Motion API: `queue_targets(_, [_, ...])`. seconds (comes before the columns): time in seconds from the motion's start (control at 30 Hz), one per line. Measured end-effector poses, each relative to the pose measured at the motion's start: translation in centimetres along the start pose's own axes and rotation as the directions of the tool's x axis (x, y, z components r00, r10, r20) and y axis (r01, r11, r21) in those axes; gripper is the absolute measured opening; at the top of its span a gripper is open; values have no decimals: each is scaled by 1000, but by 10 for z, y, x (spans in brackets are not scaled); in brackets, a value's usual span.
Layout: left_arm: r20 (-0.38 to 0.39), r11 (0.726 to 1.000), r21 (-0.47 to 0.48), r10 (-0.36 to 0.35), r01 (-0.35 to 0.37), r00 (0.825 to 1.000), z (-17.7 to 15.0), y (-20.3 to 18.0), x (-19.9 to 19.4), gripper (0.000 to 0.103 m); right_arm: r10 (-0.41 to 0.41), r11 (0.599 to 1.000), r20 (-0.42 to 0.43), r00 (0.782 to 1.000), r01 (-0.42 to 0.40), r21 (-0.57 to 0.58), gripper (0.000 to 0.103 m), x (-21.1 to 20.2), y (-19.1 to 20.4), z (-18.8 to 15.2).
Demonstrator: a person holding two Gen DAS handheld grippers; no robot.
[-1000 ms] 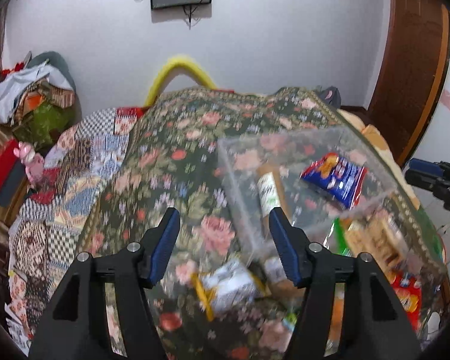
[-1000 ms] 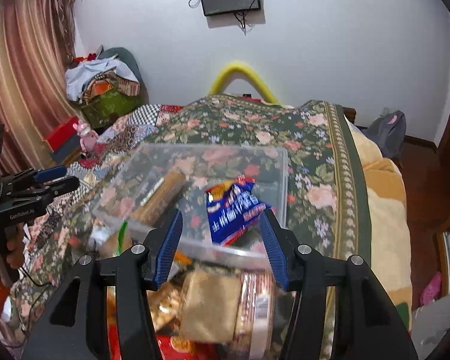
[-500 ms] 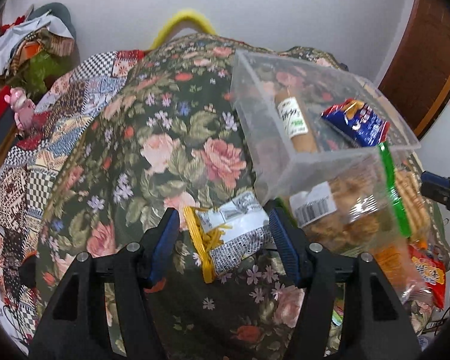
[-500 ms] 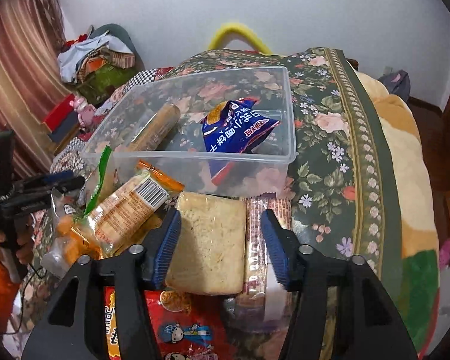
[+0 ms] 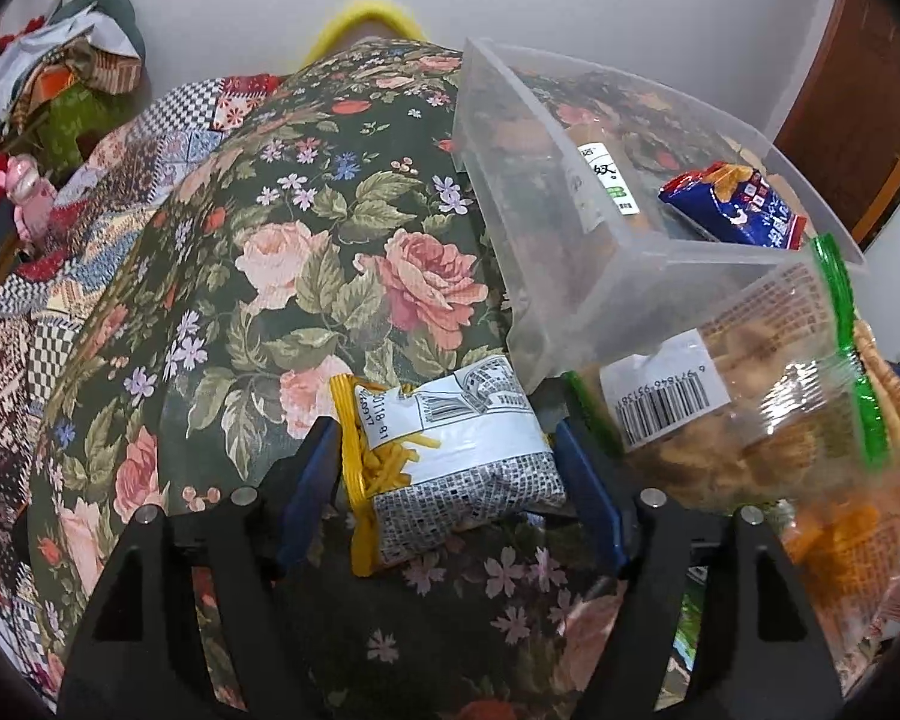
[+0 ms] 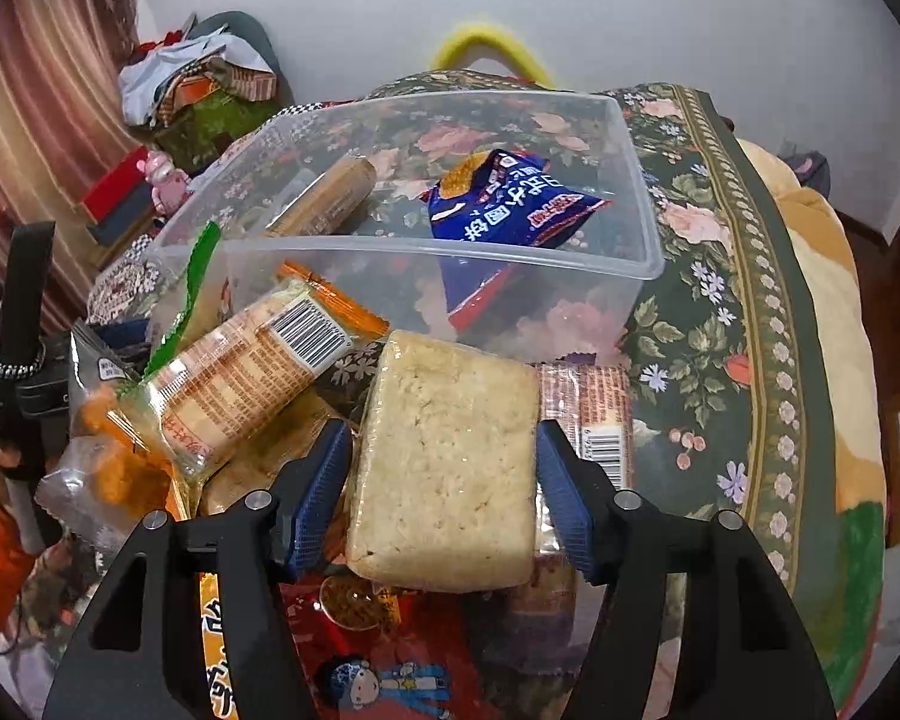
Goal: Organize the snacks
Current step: 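Grasp the silver snack pack with the left tool while the right tool grasps the square cake, then lower both held snacks into the clear box and open both tools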
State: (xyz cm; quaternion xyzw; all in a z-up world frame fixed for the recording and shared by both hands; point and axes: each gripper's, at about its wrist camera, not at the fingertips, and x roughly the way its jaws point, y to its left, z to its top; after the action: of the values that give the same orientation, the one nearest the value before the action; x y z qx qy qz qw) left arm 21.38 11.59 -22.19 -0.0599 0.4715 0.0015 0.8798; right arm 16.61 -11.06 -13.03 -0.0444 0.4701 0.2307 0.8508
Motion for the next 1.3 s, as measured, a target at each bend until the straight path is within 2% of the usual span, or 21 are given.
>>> queue_targets(0.07, [11, 1000, 5, 5, -5, 1000, -1, -1, 1, 68, -17, 1000, 7, 1000, 17, -12, 58, 1, 3, -1])
queue_targets(0.13, [22, 1000, 15, 8, -8, 1000, -3, -3, -1, 59, -26, 999, 14, 1000, 26, -21, 58, 0, 4, -2])
queue_targets(0.23, [20, 1000, 19, 0, -1, 1000, -7, -3, -6, 52, -15, 1000, 20, 1000, 15, -10, 56, -2, 1, -3])
queue_targets(0.43, [28, 1000, 10, 16, -16, 999, -12, 0, -23, 50, 2, 1000, 37, 999, -2, 12, 55, -8, 0, -3])
queue_targets(0.77, [138, 999, 15, 40, -42, 990, 2, 1, -77, 50, -4, 1000, 115, 993, 2, 19, 55, -39, -2, 5])
queue_targets(1.03, [238, 998, 56, 4, -18, 971, 27, -18, -111, 50, -16, 1000, 210, 978, 11, 21, 55, -66, -5, 22])
queue_targets(1.3, [284, 995, 95, -55, 29, 957, 57, -42, -120, 50, -23, 1000, 302, 953, 18, 18, 55, -79, -6, 52])
